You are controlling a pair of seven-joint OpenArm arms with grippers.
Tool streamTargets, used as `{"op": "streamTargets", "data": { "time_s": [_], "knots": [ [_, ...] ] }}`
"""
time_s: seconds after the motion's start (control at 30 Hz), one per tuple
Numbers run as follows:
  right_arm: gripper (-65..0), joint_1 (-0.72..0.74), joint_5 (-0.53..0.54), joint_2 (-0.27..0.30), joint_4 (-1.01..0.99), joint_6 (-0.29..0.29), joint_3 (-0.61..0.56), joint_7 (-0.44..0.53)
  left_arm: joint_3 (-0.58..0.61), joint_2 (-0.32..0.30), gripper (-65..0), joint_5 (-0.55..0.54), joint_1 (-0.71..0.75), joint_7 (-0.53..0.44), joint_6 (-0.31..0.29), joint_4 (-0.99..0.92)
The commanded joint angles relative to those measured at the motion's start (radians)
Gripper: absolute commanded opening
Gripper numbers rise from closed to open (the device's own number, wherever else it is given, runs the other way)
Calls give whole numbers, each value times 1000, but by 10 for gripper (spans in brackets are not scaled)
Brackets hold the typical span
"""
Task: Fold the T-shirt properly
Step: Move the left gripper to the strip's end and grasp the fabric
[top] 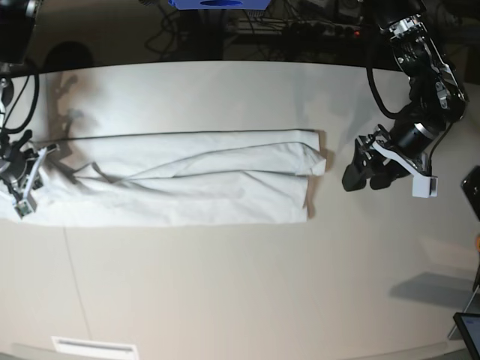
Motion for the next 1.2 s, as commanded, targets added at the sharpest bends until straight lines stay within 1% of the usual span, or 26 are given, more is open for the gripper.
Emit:
{"op": "streamTargets", "data": {
  "time_s": [0.0, 0.1, 0.23, 0.33, 0.4, 0.47, 0.73, 0.8, 1.17],
  "knots": [
    [-647, 15, 7, 11, 15, 1, 6, 17, -1, -12, -198, -15, -9, -15, -6, -16],
    [-647, 15, 7, 1, 15, 1, 6, 15, -1, -3, -198, -17, -12, -15, -7, -80],
    [-647, 12, 7, 0, 15, 1, 5, 15, 0, 6, -191, -17, -12, -15, -9, -119],
    [-647, 1, 7, 0, 15, 1, 5, 15, 0, 6, -141, -17, -34, -15, -9, -130],
    [-647, 0, 7, 0, 15, 1, 5, 15, 0, 6, -131, -17, -47, -14, -9, -159],
    [-647, -9, 7, 0, 15, 1, 5, 18, 11, 6, -129, -17, -69, -14, -9, -211],
    [-647, -13, 7, 0, 15, 1, 5, 17, 152, 14, -129, -17, -141, -22, -9, -384],
    [-647, -13, 7, 0, 15, 1, 5, 17, 152, 34, -129, -15, -155, -23, -9, -409],
    [-647, -13, 7, 0, 15, 2, 5, 17, 170, 55, -129, -12, -224, -23, -7, -591]
  ]
}}
